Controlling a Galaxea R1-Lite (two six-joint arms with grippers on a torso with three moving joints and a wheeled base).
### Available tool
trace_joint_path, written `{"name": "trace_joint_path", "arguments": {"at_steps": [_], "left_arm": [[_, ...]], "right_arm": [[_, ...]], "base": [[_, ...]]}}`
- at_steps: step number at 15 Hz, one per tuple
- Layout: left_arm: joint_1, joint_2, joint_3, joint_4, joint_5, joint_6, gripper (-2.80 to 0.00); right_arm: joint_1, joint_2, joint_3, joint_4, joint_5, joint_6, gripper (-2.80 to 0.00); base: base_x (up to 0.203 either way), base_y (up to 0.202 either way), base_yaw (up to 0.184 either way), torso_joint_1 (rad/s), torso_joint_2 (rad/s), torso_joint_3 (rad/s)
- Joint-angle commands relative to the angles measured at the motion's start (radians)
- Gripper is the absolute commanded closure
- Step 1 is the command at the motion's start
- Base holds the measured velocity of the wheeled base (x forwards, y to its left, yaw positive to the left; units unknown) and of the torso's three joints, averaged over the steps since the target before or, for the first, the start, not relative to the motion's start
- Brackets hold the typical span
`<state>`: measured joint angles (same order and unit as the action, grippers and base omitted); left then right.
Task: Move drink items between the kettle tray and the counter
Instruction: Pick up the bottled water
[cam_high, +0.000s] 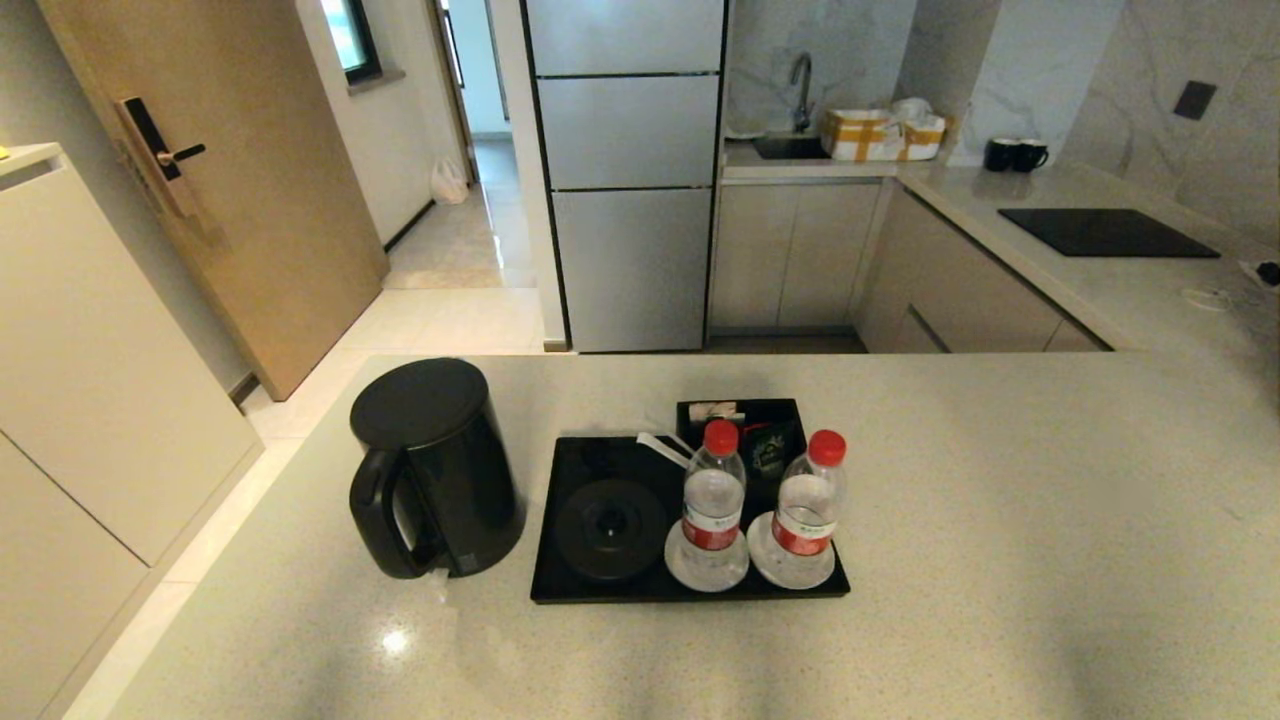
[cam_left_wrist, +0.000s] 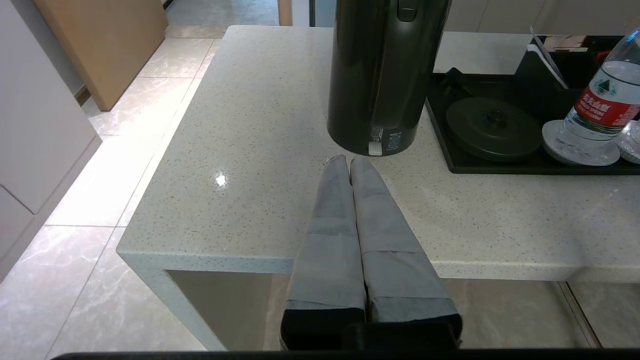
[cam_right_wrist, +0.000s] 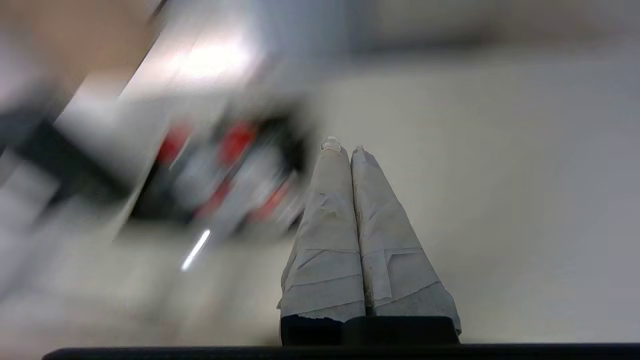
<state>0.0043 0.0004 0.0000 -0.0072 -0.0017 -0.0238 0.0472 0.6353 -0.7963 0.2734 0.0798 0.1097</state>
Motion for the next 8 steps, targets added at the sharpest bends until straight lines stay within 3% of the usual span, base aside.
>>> {"name": "trace_joint_path", "arguments": {"at_steps": [1,4,5,8], "left_arm": [[0.0,0.001,0.002,0.0,0.0,-0.001,0.0],[0.0,0.001,0.002,0.0,0.0,-0.001,0.0],[0.0,0.001,0.002,0.0,0.0,-0.001,0.0],[0.0,0.001,0.002,0.0,0.0,-0.001,0.0]], "right_arm": [[0.05,0.179,0.089,-0.008,0.129,0.013,0.0],[0.157,0.371,0.246,-0.146,0.191,0.04,0.0],[0.168,0.441,0.278,-0.219,0.195,0.046,-2.8],[0.18,0.633,0.334,-0.402,0.202,0.082,-2.8]], "base": [[0.0,0.0,0.0,0.0,0.0,0.0],[0.0,0.0,0.0,0.0,0.0,0.0],[0.0,0.0,0.0,0.0,0.0,0.0],[0.0,0.0,0.0,0.0,0.0,0.0]]}}
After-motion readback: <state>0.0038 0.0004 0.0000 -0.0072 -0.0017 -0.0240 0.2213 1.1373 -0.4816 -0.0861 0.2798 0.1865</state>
